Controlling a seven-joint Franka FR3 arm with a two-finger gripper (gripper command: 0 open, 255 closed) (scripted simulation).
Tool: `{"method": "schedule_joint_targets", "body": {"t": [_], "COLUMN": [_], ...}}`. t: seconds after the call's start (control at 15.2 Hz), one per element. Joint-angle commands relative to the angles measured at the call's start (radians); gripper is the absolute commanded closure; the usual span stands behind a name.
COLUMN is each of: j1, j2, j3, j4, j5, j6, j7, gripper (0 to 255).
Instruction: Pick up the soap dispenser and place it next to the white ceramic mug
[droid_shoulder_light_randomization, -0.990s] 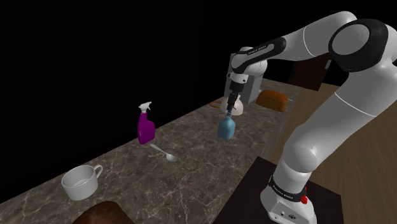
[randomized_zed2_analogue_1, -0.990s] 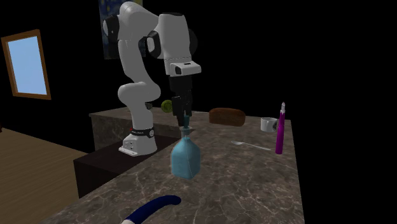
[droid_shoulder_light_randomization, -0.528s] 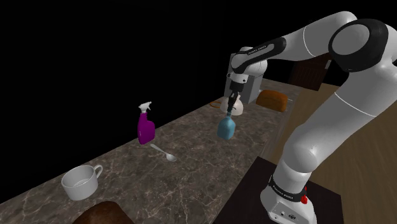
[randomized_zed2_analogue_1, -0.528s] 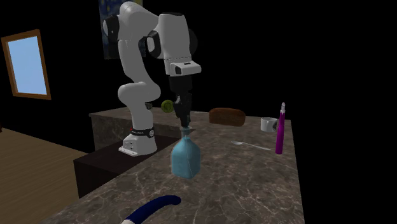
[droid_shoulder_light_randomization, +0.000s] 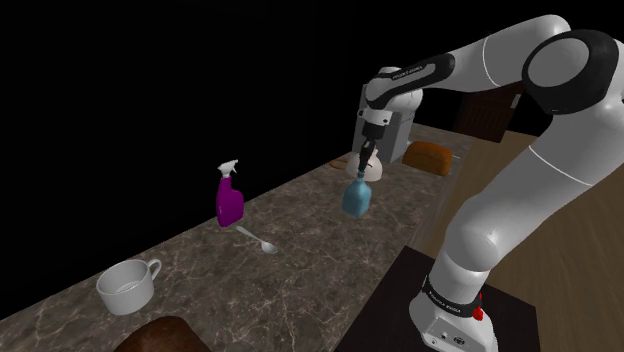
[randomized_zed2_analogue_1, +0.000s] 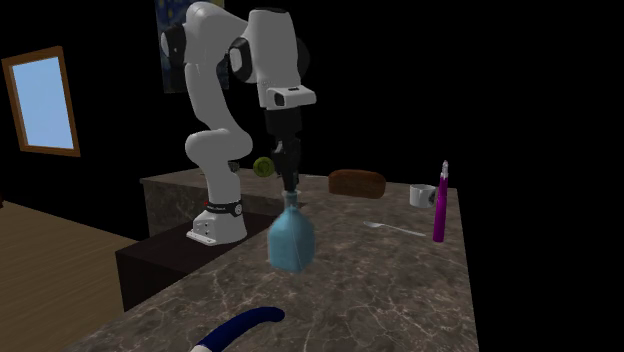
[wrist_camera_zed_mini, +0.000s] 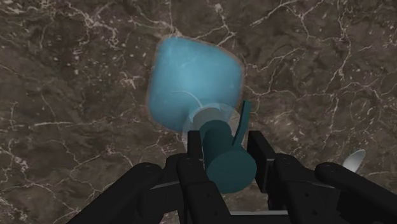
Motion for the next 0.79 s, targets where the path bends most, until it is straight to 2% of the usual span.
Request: {"method": "schedule_joint_targets", "body": {"t": [0.0,0.73], "j1": [0.0,0.001], "j2": [-0.007,-0.04], "j3": [0.004,0.021], "j4": [0.024,0.144], "j5": [-0.002,-0.009], "j6": [-0.03,-0.18], "j7": [0.006,0.031], "gripper": [255,255]}}
